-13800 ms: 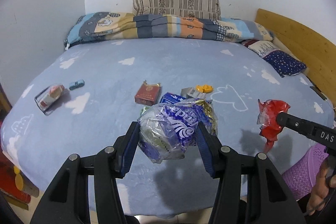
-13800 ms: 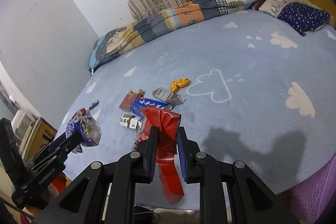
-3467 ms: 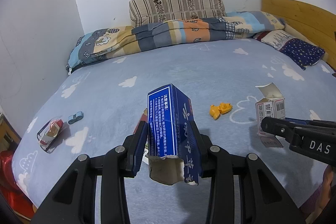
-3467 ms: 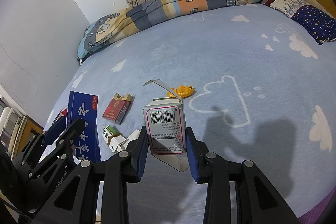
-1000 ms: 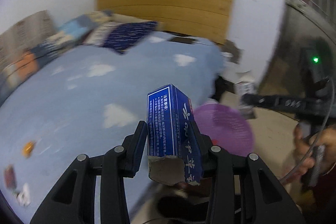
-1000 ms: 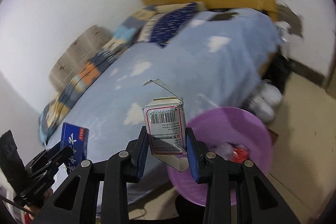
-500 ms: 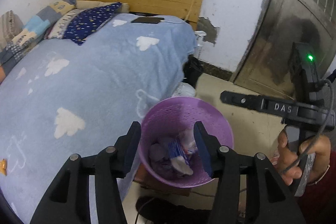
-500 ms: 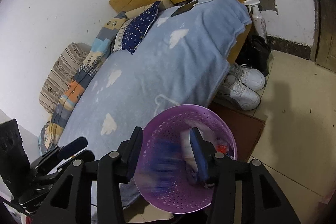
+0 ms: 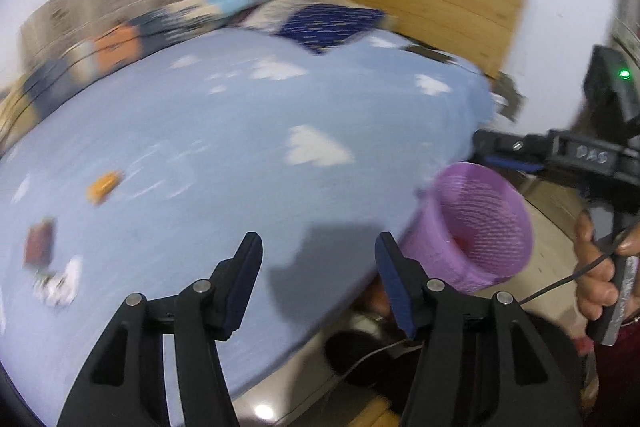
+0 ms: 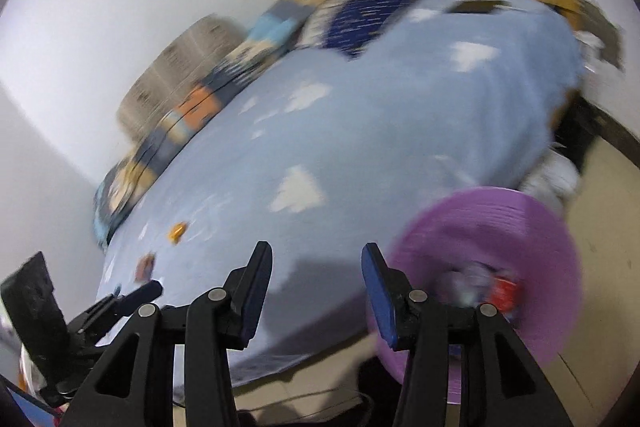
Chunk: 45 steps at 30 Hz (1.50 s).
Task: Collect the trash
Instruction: 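Move both open tools back over the bed, then grasp the green-white box with the left tool, then grasp the yellow toy with the right tool and lift it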
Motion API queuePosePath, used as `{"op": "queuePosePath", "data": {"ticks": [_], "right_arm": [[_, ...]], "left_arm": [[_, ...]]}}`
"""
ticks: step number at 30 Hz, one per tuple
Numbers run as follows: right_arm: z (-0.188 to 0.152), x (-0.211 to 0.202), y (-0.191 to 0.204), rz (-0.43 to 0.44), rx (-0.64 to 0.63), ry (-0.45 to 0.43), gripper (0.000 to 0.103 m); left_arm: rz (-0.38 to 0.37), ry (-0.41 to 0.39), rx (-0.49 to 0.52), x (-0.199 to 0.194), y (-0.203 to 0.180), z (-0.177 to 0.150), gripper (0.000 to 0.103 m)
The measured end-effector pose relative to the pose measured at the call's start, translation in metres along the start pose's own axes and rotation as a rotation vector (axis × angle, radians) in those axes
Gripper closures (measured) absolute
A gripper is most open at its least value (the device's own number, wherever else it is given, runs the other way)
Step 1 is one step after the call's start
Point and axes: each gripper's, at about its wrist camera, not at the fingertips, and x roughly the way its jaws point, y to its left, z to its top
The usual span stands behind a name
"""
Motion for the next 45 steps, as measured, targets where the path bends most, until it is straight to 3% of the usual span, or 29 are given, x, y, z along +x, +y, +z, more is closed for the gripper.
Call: {"op": "queuePosePath", "data": {"ticks": [6, 14, 18, 22, 29, 32, 35, 40, 45], "right_arm": [[0.002, 0.046, 0.098, 0.085, -0.169, 0.067, 0.054], [-0.017, 0.115, 0.193, 0.155, -0.291, 0.167, 0.054], [-0.036, 0.138, 0.205, 0.167, -0.319, 0.207, 0.054], [-0.042, 0.153, 0.197, 0.173, -0.280, 0.274, 0.054], [-0.037, 0.156, 0.188, 0.190, -0.232, 0.276, 0.054], [-0.035, 0.160, 0.186, 0.190, -0.216, 0.285, 0.054], [-0.034, 0.166, 0.187, 0.193, -0.205, 0.300, 0.054], [-0.026, 0.184, 0.195, 0.185, -0.195, 0.309, 0.054], [-0.014, 0.213, 0.219, 0.195, -0.213, 0.331, 0.053]], "left_arm": [[0.139, -0.005, -0.207, -0.034, 0.097, -0.028, 0.045], [0.303, 0.028, -0.672, -0.042, 0.251, -0.073, 0.045], [0.308, 0.057, -0.900, -0.030, 0.312, -0.097, 0.048], [0.258, 0.060, -1.037, -0.007, 0.344, -0.102, 0.059], [0.282, 0.093, -1.072, 0.037, 0.367, -0.096, 0.059], [0.335, 0.085, -1.015, 0.046, 0.362, -0.085, 0.059], [0.388, 0.091, -0.944, 0.050, 0.355, -0.078, 0.066], [0.410, 0.076, -0.862, 0.035, 0.336, -0.070, 0.072], [0.408, 0.012, -0.780, -0.007, 0.314, -0.057, 0.072]]}}
